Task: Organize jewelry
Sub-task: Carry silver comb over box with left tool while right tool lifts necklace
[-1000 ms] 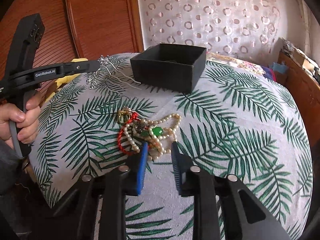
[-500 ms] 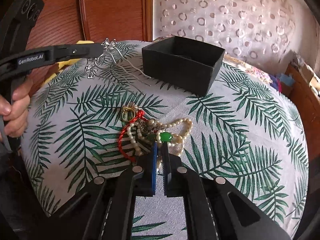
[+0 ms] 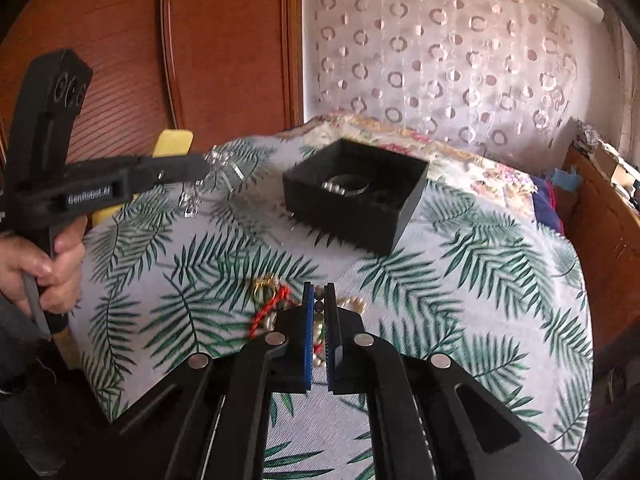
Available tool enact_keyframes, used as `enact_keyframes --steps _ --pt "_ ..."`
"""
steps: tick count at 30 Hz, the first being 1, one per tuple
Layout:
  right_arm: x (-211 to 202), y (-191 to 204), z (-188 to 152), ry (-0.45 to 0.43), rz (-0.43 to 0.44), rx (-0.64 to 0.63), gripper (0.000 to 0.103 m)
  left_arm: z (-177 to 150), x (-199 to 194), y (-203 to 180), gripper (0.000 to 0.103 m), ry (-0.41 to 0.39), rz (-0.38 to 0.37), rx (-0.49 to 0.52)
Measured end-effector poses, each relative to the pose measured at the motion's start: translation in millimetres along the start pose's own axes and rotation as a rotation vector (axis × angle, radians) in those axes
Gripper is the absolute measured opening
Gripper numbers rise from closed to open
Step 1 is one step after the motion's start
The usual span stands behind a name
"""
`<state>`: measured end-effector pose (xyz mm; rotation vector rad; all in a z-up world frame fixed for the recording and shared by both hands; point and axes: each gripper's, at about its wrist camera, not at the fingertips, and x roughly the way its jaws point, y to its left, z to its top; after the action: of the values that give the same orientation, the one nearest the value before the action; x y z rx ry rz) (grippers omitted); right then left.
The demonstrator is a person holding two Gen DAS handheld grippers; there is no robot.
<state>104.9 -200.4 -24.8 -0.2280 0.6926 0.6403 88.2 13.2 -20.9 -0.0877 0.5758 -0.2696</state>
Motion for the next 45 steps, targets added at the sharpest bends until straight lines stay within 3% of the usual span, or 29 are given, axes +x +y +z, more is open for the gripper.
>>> enact_keyframes --steps 26,45 --pt "-59.5 -11.4 91.9 -0.201 -0.086 -0.066 0.005 35.7 -7.1 -9.6 0.008 -0.053 0.014 0.057" --pt "-75.9 -22.7 156.5 -0.271 -0.146 -0.104 0.005 75.1 6.8 -11.7 0.008 -0.072 0.056 0.108"
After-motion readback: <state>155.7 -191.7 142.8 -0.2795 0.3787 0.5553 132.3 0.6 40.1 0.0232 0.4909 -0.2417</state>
